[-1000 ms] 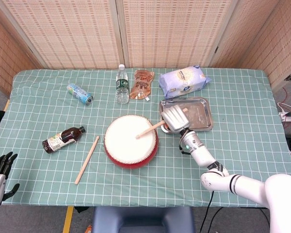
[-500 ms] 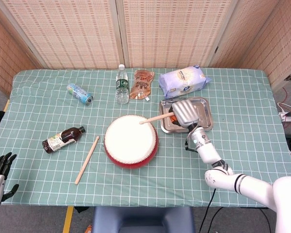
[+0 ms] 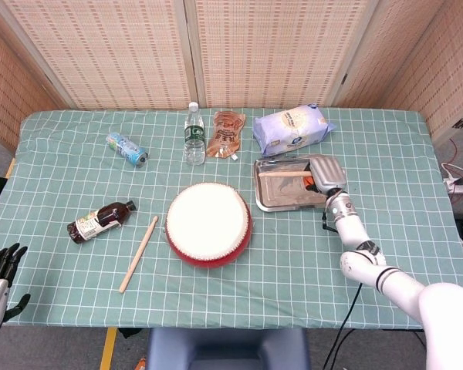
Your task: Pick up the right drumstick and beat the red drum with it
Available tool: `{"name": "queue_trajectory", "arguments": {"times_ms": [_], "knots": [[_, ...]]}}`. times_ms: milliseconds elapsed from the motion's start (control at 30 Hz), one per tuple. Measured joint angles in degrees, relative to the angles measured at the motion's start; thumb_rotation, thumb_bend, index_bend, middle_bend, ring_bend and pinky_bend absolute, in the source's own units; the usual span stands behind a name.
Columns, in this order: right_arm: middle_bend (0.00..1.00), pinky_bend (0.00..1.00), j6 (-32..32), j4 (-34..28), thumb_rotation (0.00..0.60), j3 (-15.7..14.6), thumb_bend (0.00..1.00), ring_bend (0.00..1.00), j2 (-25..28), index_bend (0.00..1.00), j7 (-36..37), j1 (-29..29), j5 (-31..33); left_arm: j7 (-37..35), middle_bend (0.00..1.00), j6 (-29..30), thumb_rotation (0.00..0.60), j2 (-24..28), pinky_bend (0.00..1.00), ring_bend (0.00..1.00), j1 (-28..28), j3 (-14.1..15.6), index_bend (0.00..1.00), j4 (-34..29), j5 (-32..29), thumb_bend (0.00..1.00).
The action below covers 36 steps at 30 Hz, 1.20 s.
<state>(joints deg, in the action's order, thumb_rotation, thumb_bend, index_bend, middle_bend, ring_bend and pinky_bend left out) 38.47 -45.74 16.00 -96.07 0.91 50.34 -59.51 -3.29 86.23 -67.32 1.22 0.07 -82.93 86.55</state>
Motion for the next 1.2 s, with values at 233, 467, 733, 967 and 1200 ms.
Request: {"name": "queue_trajectory", "arguments": {"times_ms": [233,467,733,967,1200], "knots": [[0.67,0.57,-5.5,14.2,0.6,-0.5,0.48,0.55,-8.1,0.79,7.5,2.8,-3.1,0.4,0.0,-0.1,0.6,0.5,0.0,0.0,-0.1,-0.1,0.01,-0.4,-0.5,0.23],[0.41,0.33,-8.1,19.2,0.6,-0.7,0.31,0.28,-11.3,0.42,12.7,4.5,-5.9,0.7,0.0,-0.4,0.6,0.6,0.0,0.0,-0.1,-0.1,0.01,-0.6,-0.5,0.23],[0.23,0.19,-8.5,22.0,0.6,-0.7,0.18,0.09,-12.1,0.2,18.9,5.0,-8.8,0.5,0.0,-0.4,0.6,0.5,0.0,0.0,0.0,-0.2,0.01,-0.5,-0.5,0.23],[0.23,0.18,-3.7,18.7,0.6,-1.5,0.18,0.09,-8.9,0.18,21.7,3.5,-11.9,0.3,0.0,-0.5,0.6,0.5,0.0,0.0,0.4,-0.4,0.01,-0.4,-0.3,0.23],[0.23,0.18,9.6,7.9,0.6,-3.3,0.18,0.09,-2.1,0.21,19.7,-2.3,-15.3,0.4,0.0,-0.8,0.6,0.4,0.0,0.0,1.1,-0.9,0.01,-0.3,0.0,0.23]]}}
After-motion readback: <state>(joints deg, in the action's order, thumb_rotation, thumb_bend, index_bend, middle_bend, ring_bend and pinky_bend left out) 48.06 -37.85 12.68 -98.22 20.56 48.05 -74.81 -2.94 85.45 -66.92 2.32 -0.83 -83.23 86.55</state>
